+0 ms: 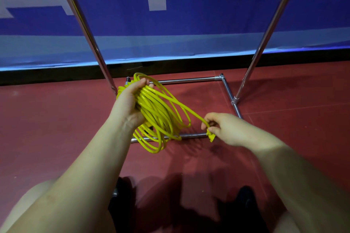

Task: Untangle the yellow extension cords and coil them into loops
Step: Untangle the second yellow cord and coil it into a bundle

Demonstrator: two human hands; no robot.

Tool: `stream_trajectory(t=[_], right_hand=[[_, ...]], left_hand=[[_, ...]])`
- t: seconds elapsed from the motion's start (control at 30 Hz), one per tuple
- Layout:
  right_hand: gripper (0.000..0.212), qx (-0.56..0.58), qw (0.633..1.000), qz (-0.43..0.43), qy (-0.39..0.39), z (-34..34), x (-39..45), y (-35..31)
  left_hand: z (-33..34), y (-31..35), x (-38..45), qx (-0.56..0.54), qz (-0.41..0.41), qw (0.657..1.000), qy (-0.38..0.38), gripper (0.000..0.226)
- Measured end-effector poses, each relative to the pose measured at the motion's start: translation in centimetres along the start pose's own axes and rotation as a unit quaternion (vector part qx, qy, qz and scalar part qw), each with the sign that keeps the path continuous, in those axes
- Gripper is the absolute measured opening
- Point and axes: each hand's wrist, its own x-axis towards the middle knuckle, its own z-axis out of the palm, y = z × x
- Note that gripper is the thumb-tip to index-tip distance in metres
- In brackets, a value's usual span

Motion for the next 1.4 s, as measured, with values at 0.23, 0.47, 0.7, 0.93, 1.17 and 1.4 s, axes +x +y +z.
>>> stream_trajectory(t=[0.23,0.47,0.7,0.93,1.17,1.4], right_hand=[[0.023,-0.023,0.997,0.014,0.074,0.2,0.4,0.3],[0.036,0.260,0.952,-0.089,0.133,0.2,0.7,-2.8],[0.035,0.230,0.952,-0.142,0.141,-1.0,0.7,-4.3],[0.028,0.236,0.960,-0.146,0.048,-1.4,0.3,-4.2],[0.043,0.211,0.966,-0.138,-0.051,-1.4,-0.4,-4.0],[0.053,0.276,0.942,-0.079,-0.174,-1.4,-1.6,-3.5]], left_hand=[[-0.3,0.2,-0.7,-0.012,-0.015,0.999,-0.049,0.024],[0.6,-1.3,-1.3,0.112,-0.078,0.989,-0.058,0.039],[1.2,-2.4,-2.4,0.357,-0.246,0.885,-0.172,0.026],[1.0,-2.7,-3.2,0.452,-0.283,0.793,-0.293,0.009],[0.6,-2.0,-3.4,0.459,-0.273,0.759,-0.373,0.011],[0.1,-1.4,-3.1,0.467,-0.277,0.711,-0.447,0.017]])
